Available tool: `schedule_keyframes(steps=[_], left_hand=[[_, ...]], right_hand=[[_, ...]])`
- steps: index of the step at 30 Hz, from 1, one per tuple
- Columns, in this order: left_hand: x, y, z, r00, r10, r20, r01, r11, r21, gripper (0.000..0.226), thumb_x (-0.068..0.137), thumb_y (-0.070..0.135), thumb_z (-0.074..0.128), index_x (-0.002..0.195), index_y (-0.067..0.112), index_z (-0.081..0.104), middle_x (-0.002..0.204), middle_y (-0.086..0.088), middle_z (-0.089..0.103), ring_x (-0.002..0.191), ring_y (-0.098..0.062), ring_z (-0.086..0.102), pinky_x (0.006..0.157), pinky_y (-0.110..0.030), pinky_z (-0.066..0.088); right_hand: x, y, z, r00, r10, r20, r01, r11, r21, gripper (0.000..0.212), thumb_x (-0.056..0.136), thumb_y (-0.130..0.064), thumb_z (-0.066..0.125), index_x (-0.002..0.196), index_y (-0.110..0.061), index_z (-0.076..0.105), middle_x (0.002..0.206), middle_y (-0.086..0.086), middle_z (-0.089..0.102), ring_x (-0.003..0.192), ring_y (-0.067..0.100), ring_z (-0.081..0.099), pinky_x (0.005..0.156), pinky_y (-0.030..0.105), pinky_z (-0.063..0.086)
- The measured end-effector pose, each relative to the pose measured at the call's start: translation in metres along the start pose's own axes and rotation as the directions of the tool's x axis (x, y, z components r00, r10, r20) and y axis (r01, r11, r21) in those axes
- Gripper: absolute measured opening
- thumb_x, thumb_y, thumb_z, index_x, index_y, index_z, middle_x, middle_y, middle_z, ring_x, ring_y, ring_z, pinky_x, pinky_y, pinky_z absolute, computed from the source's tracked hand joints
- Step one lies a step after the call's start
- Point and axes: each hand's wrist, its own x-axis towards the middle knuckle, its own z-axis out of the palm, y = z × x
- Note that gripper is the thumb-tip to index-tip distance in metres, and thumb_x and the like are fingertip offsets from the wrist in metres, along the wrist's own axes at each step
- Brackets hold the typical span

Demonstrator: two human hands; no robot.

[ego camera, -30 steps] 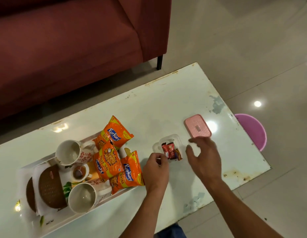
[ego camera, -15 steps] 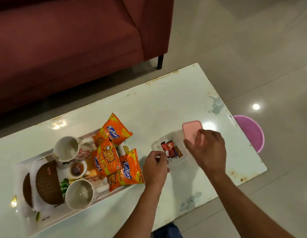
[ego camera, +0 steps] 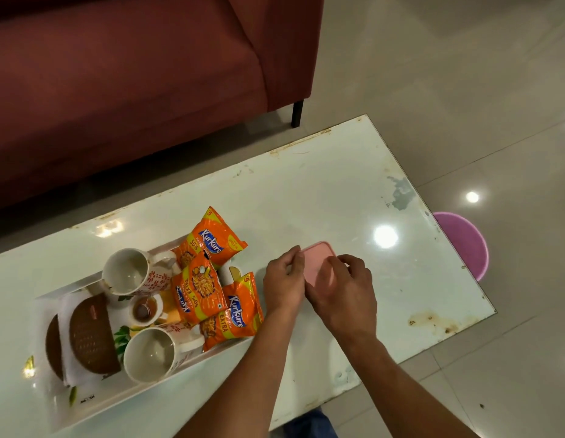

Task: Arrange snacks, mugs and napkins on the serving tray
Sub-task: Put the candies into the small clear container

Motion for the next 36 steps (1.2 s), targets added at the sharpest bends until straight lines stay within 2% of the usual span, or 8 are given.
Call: schedule_keyframes(steps=[7, 12, 17, 20, 25, 27, 30, 36], left_hand=[[0.010, 0.003, -0.005, 0.998, 0.054, -0.027, -0.048, 0.982, 0.182, 0.031, 0.102, 0.032, 0.058, 0.127, 0.020, 0.070, 0.131, 0.001, 0.070, 0.122, -0.021, 0.063, 0.104, -0.037, 0.053], [0.019, 0.012, -0.008, 0.998, 0.052, -0.040, -0.036, 0.943, 0.331, 0.026, 0.099, 0.032, 0.063, 0.119, 0.021, 0.075, 0.122, 0.004, 0.074, 0.111, -0.016, 0.068, 0.089, -0.026, 0.051], [0.019, 0.024, -0.007, 0.999, 0.010, -0.045, 0.011, 0.895, 0.445, 0.027, 0.099, 0.032, 0.063, 0.122, 0.022, 0.074, 0.126, 0.004, 0.073, 0.113, -0.016, 0.068, 0.092, -0.027, 0.053], [0.018, 0.033, -0.009, 0.999, 0.031, -0.014, -0.019, 0.853, 0.521, 0.026, 0.100, 0.031, 0.061, 0.122, 0.022, 0.074, 0.125, 0.003, 0.073, 0.113, -0.016, 0.068, 0.092, -0.028, 0.053], [0.020, 0.042, -0.016, 0.987, 0.154, 0.050, -0.140, 0.662, 0.737, 0.027, 0.102, 0.030, 0.057, 0.123, 0.022, 0.072, 0.124, 0.001, 0.073, 0.112, -0.019, 0.069, 0.090, -0.030, 0.055], [0.026, 0.045, -0.030, 0.979, 0.197, 0.056, -0.168, 0.616, 0.769, 0.024, 0.100, 0.029, 0.057, 0.117, 0.023, 0.073, 0.120, -0.001, 0.074, 0.110, -0.022, 0.069, 0.085, -0.033, 0.055], [0.036, 0.051, -0.056, 0.976, 0.217, 0.032, -0.160, 0.606, 0.779, 0.021, 0.096, 0.028, 0.060, 0.110, 0.023, 0.075, 0.113, -0.004, 0.075, 0.108, -0.028, 0.069, 0.083, -0.035, 0.054], [0.052, 0.044, -0.083, 0.974, 0.219, 0.059, -0.167, 0.516, 0.840, 0.022, 0.095, 0.027, 0.065, 0.114, 0.021, 0.075, 0.112, -0.005, 0.076, 0.104, -0.027, 0.071, 0.082, -0.037, 0.059]], right_hand=[[-0.005, 0.007, 0.008, 0.999, -0.033, -0.009, 0.033, 0.999, -0.004, 0.061, 0.082, -0.063, 0.068, 0.125, -0.020, 0.062, 0.135, 0.007, 0.057, 0.114, 0.028, 0.059, 0.069, 0.037, 0.059], [-0.006, 0.005, 0.012, 1.000, -0.001, 0.025, 0.000, 1.000, 0.012, 0.057, 0.084, -0.061, 0.067, 0.124, -0.021, 0.064, 0.140, 0.007, 0.055, 0.115, 0.030, 0.060, 0.073, 0.037, 0.058], [-0.002, 0.008, 0.007, 0.998, -0.017, 0.065, 0.014, 0.999, 0.044, 0.055, 0.083, -0.059, 0.069, 0.124, -0.022, 0.066, 0.141, 0.008, 0.055, 0.111, 0.032, 0.064, 0.076, 0.037, 0.059], [-0.001, 0.007, 0.005, 0.995, 0.003, 0.096, -0.009, 0.998, 0.067, 0.057, 0.084, -0.061, 0.066, 0.128, -0.025, 0.064, 0.144, 0.006, 0.054, 0.107, 0.030, 0.067, 0.078, 0.037, 0.061], [-0.005, -0.007, 0.007, 0.998, 0.029, 0.051, -0.036, 0.989, 0.140, 0.063, 0.080, -0.055, 0.075, 0.130, -0.021, 0.062, 0.137, 0.006, 0.059, 0.107, 0.029, 0.068, 0.079, 0.035, 0.057], [-0.001, -0.019, 0.011, 0.999, 0.013, 0.050, -0.020, 0.989, 0.146, 0.066, 0.078, -0.057, 0.077, 0.129, -0.019, 0.062, 0.133, 0.006, 0.061, 0.108, 0.026, 0.066, 0.079, 0.033, 0.056], [0.006, -0.037, 0.019, 0.999, -0.012, 0.048, 0.002, 0.980, 0.198, 0.069, 0.076, -0.056, 0.080, 0.128, -0.015, 0.063, 0.130, 0.008, 0.062, 0.109, 0.027, 0.066, 0.080, 0.032, 0.054], [0.000, -0.058, 0.039, 0.991, 0.009, 0.133, -0.045, 0.964, 0.264, 0.068, 0.081, -0.063, 0.069, 0.134, -0.023, 0.057, 0.138, 0.003, 0.055, 0.112, 0.025, 0.064, 0.079, 0.025, 0.045]])
